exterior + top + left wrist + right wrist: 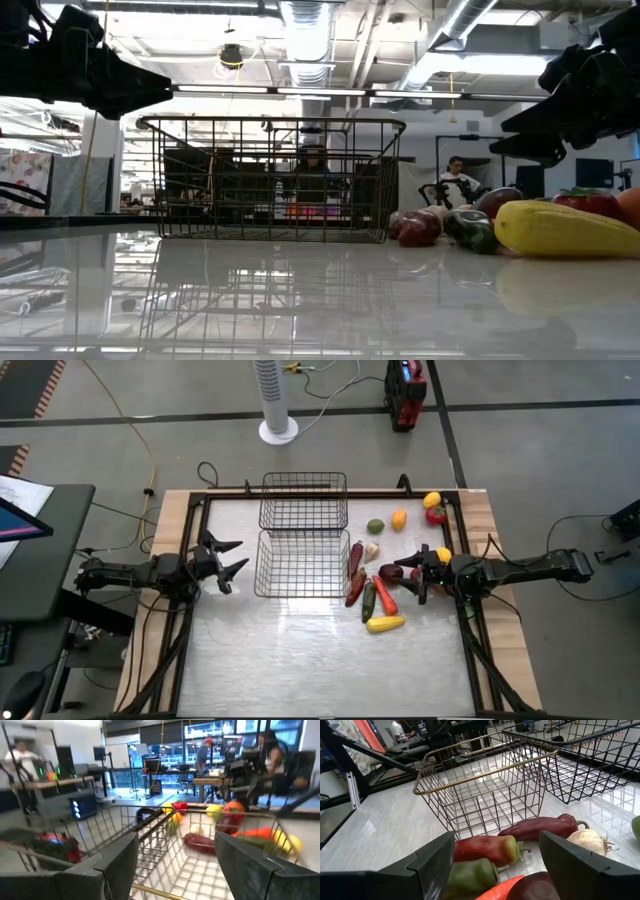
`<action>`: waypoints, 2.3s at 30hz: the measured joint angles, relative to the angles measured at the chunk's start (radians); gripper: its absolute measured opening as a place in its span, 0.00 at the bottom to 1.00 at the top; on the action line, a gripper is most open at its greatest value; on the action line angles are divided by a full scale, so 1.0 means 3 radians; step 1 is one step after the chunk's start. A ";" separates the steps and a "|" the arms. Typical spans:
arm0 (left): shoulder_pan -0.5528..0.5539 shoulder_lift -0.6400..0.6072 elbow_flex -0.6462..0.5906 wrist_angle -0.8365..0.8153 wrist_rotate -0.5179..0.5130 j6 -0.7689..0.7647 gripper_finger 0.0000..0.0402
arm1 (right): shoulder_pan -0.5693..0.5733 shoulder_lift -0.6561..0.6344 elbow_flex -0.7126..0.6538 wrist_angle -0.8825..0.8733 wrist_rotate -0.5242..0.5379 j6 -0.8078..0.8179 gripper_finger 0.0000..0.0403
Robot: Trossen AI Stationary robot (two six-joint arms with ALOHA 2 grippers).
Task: Sort produce into baskets
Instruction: Put the corn into the bottom wire basket
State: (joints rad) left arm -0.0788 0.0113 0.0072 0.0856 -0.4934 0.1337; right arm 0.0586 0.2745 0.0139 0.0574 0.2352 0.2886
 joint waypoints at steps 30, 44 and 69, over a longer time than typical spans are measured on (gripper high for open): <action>0.0000 0.0000 0.0000 0.0006 0.0031 -0.0698 0.62 | -0.0010 0.0000 -0.0004 0.0120 0.0320 0.0806 0.78; 0.0000 0.0000 0.0000 0.0096 -0.0300 -0.1184 0.62 | 0.0051 0.0000 -0.0004 0.0179 0.0413 0.1055 0.78; 0.0027 0.4262 0.3096 -0.0384 0.1486 -0.0368 0.62 | 0.0835 0.1250 0.1132 -0.0632 0.0682 0.1071 0.74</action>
State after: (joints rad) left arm -0.0707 1.2898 0.9359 -0.0295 -0.0476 0.0232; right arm 0.3089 0.6496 0.3534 -0.1321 0.4399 0.6099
